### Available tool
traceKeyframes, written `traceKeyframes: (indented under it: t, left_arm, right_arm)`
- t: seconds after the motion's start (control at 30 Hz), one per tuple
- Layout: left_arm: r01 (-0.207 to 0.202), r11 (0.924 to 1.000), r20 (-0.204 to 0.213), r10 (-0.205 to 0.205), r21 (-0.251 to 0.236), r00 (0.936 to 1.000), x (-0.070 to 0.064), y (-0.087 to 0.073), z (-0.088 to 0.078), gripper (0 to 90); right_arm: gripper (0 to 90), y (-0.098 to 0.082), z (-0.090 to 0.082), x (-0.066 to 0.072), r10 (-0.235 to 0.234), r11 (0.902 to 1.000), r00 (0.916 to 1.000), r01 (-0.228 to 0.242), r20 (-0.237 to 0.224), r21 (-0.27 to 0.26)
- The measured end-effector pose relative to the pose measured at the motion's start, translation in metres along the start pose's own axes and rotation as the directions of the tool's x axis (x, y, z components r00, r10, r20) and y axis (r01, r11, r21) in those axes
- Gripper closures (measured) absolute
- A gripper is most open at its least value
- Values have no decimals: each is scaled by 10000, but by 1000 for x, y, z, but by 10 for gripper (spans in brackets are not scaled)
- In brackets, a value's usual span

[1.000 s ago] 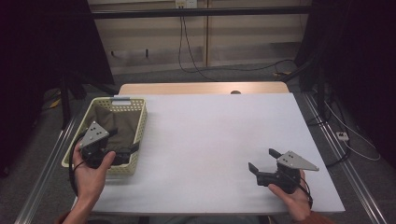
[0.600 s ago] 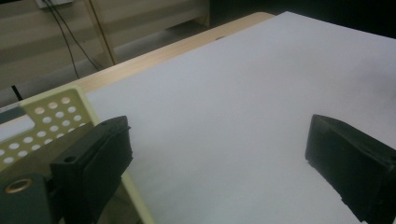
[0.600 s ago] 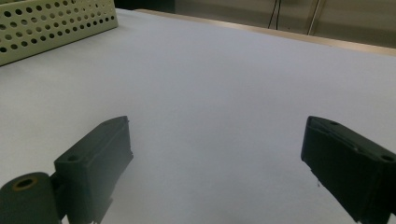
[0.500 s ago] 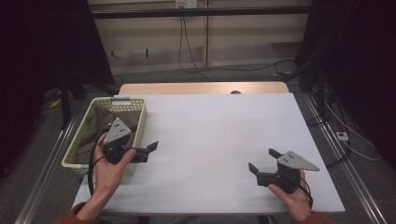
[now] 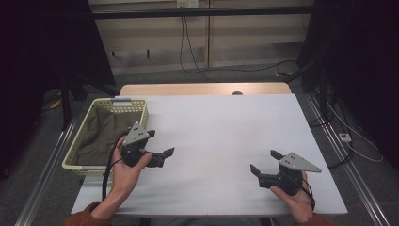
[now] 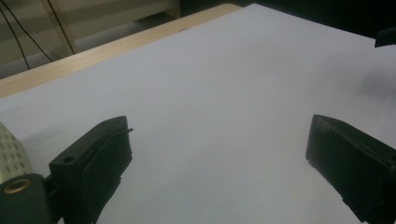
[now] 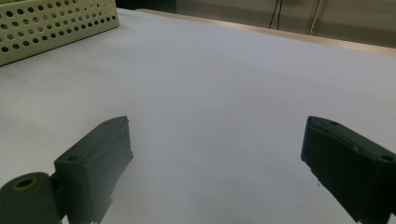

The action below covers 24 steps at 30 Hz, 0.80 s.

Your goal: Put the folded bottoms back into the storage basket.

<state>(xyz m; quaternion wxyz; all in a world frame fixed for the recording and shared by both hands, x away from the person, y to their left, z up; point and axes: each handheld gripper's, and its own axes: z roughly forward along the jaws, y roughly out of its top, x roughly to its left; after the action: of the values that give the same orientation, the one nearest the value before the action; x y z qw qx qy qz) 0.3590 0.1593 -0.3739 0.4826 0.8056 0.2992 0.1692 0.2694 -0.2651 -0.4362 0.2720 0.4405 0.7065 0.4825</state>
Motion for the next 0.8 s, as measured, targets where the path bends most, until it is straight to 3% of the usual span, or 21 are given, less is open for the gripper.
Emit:
traceKeyframes:
  t: [0.33, 0.5, 0.6, 0.73, 0.8]
  left_arm:
    - [318, 9993, 368, -310, -208, 9988, -8, -21, 12, 69]
    - [349, 9994, 292, -348, -42, 9990, -8, -32, 12, 70]
    - [575, 9982, 207, -572, -168, 9981, -11, -38, 9, 70]
    - [39, 10000, -168, -39, -20, 9999, -20, -43, 11, 70]
    - [264, 9996, 168, -262, -94, 9995, -21, -45, 12, 70]
  right_arm:
    - [85, 0, 0, 0, -3, 10000, 10000, 3, 37, 20]
    - [85, 0, 0, 0, -13, 10000, 10000, 13, 75, 37]
    - [85, 0, 0, 0, -37, 10000, 9999, 37, 103, 33]
    - [82, 0, -1, 0, 11, 10000, 9999, -11, 129, -14]
    - [82, 0, -2, 1, -19, 10000, 9999, 20, 112, -52]
